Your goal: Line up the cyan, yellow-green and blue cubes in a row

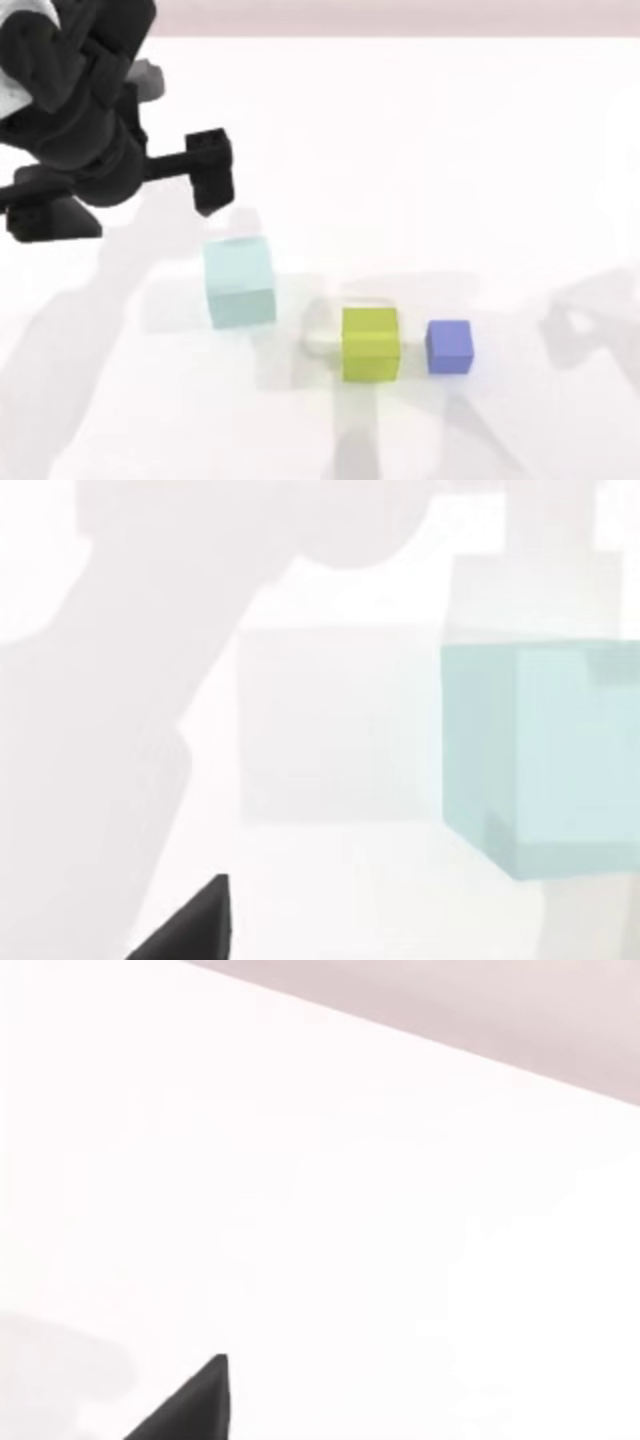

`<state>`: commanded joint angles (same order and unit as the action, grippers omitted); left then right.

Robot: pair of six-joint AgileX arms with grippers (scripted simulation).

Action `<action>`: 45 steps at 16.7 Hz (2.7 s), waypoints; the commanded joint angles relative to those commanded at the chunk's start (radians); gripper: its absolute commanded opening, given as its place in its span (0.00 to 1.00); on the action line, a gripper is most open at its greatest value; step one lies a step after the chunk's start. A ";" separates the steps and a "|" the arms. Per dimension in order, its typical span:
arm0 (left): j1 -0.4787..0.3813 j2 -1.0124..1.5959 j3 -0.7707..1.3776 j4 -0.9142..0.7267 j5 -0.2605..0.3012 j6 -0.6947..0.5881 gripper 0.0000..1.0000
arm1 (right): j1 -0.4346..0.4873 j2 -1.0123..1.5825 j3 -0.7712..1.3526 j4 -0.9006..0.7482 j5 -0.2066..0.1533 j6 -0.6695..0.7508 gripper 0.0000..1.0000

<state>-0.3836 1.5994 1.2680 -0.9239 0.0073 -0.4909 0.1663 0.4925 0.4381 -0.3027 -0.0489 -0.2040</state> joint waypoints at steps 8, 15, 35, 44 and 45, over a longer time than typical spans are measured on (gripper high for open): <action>-0.110 0.435 0.384 -0.252 -0.005 -0.142 1.00 | -0.149 -0.466 -0.416 0.286 0.045 0.192 1.00; -0.112 0.459 0.404 -0.260 -0.005 -0.149 1.00 | -0.156 -0.493 -0.438 0.303 0.049 0.204 1.00; -0.115 0.563 0.198 0.050 -0.005 -0.147 0.55 | -0.156 -0.493 -0.438 0.303 0.049 0.204 1.00; -0.115 0.563 0.198 0.050 -0.005 -0.147 0.00 | -0.156 -0.493 -0.438 0.303 0.049 0.204 1.00; -0.115 0.563 0.198 0.050 -0.005 -0.147 0.00 | -0.156 -0.493 -0.438 0.303 0.049 0.204 1.00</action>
<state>-0.4983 2.1628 1.4658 -0.8738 0.0027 -0.6378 0.0100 0.0000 0.0000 0.0000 0.0000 0.0000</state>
